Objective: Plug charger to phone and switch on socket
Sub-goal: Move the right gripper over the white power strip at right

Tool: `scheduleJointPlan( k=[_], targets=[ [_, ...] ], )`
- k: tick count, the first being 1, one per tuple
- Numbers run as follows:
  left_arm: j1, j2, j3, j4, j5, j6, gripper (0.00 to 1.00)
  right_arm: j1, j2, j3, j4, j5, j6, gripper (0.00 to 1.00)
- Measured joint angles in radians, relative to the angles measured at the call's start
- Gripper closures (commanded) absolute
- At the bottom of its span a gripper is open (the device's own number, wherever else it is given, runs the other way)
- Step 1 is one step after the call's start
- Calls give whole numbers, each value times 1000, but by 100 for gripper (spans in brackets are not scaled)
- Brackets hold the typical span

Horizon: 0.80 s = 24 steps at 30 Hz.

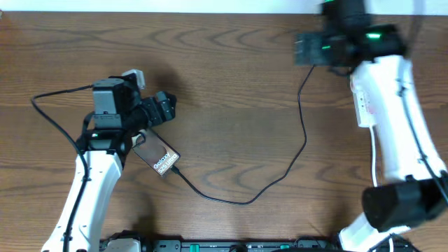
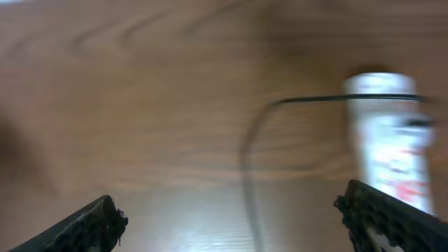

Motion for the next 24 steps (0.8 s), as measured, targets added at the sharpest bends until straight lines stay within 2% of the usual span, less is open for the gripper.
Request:
scheduleJointPlan(
  k=[3,9,13,17,24],
  targets=[
    [-27,0,10,0,-35,9,9,-134,-11,2,-2,-63,-39,1],
    [-55,0,72,1,-70,15,9,-435,26,2,-18,-363,-197,1],
    [-54,0,113,6,-77,16,9,-562,65,2,-44,-505,-293,1],
    [-54,0,120,11,-77,15,9,-616,105,2,-89,-571,-382,1],
    [-54,0,120,13,-77,16,9,-607,205,1,-84,-581,-472,1]
  ],
)
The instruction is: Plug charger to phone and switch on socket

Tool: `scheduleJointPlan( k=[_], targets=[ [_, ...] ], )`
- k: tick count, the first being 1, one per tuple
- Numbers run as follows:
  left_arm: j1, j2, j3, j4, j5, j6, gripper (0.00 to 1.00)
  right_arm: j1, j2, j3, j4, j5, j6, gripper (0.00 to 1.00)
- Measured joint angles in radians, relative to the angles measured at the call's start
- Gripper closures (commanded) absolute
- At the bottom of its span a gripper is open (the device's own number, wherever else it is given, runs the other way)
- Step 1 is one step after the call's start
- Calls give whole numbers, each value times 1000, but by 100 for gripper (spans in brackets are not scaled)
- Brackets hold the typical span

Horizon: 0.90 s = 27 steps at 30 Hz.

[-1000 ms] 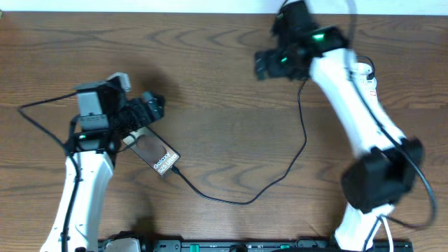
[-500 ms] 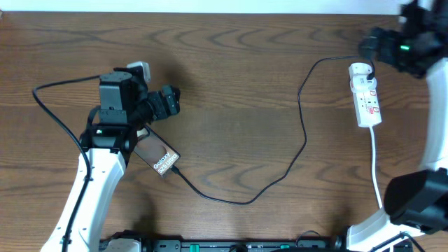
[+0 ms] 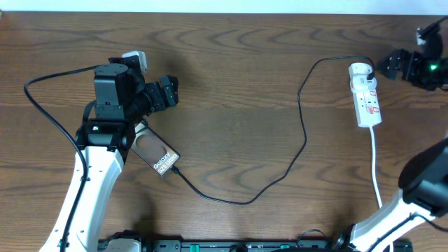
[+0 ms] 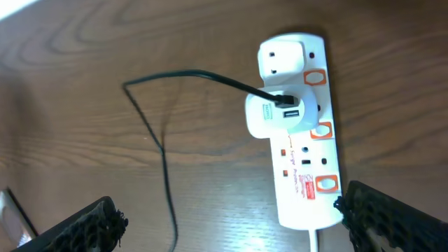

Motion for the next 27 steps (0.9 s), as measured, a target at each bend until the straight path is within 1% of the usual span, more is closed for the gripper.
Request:
scheduleJointPlan(
  k=[10,20,27],
  targets=[
    [0,0,0,-1,0,0,9,1,160,0,31,9,-17,1],
    [0,0,0,-1,0,0,9,3,212,0,61,29,-18,1],
    [0,0,0,-12,0,0,9,46,227,0,90,55,-17,1]
  ],
)
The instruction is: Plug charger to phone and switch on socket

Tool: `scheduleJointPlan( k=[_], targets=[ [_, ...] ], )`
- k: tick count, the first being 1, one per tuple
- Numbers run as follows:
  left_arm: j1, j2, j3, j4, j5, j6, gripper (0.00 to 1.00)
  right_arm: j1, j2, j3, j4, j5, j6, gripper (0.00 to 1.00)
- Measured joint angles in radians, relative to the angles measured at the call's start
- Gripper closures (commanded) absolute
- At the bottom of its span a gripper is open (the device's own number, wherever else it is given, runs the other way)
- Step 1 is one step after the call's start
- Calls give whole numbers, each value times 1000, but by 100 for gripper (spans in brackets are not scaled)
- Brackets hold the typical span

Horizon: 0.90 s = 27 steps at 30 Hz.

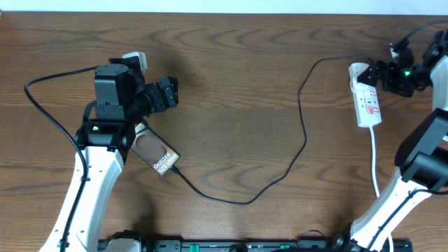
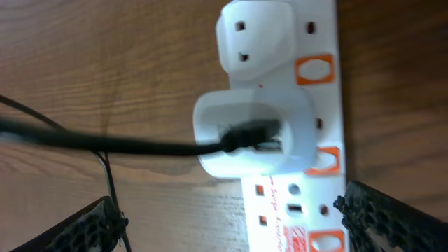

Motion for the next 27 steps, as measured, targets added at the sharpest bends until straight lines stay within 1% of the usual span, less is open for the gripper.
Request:
scheduleJointPlan(
  k=[8,27],
  targets=[
    [0,0,0,-1,0,0,9,25,71,0,12,16,1,3],
    [0,0,0,-12,0,0,8,34,74,0,30,32,32,3]
  ],
)
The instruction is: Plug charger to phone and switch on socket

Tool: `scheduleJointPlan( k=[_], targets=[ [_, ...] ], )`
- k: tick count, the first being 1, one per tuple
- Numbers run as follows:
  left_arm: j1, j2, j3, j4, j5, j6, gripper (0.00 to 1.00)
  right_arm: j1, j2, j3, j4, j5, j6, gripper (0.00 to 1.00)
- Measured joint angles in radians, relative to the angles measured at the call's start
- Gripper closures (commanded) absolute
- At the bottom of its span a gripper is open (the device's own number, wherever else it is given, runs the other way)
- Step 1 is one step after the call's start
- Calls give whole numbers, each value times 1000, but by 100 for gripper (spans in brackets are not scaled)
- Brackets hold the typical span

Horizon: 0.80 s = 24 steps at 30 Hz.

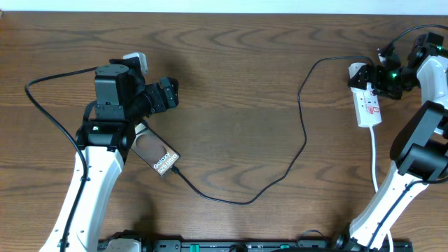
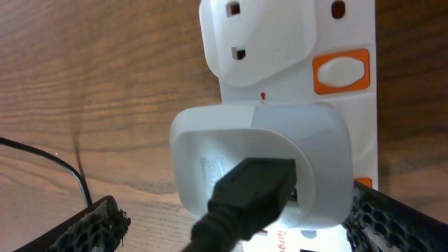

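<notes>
A black phone (image 1: 155, 152) lies on the wooden table with the black charger cable (image 1: 302, 133) plugged into its lower end. The cable runs to a white charger adapter (image 2: 259, 168) seated in the white power strip (image 1: 366, 101); its black USB plug (image 2: 246, 187) fills the wrist view. An orange rocker switch (image 2: 341, 71) sits beside the upper socket. My right gripper (image 2: 234, 213) is open, close over the adapter, with a finger on each side. My left gripper (image 1: 163, 96) hovers just beyond the phone; its jaws are unclear from above.
The strip's white lead (image 1: 375, 157) runs toward the front edge at the right. The left arm's own black cable (image 1: 49, 94) loops over the table at the far left. Cable slack curves across the middle of the table.
My right gripper has come closer to the power strip, so the adapter and its plug now fill the wrist view. It is still open. The left arm and phone have not moved.
At first my right gripper was at the back of the table, left of the strip, its view blurred. Then it stood beyond the strip at the right edge, seeing the whole strip. After that it was nearer the strip's far end, and now it is close over the adapter.
</notes>
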Motion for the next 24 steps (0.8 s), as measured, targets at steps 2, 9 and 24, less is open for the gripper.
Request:
scheduleJointPlan(
  k=[2,9,24],
  targets=[
    [0,0,0,-1,0,0,8,2,0,0,5,-5,0,4],
    [0,0,0,-1,0,0,9,11,0,1,9,5,7,4],
    [0,0,0,-4,0,0,9,19,0,-12,43,15,39,9]
  ],
)
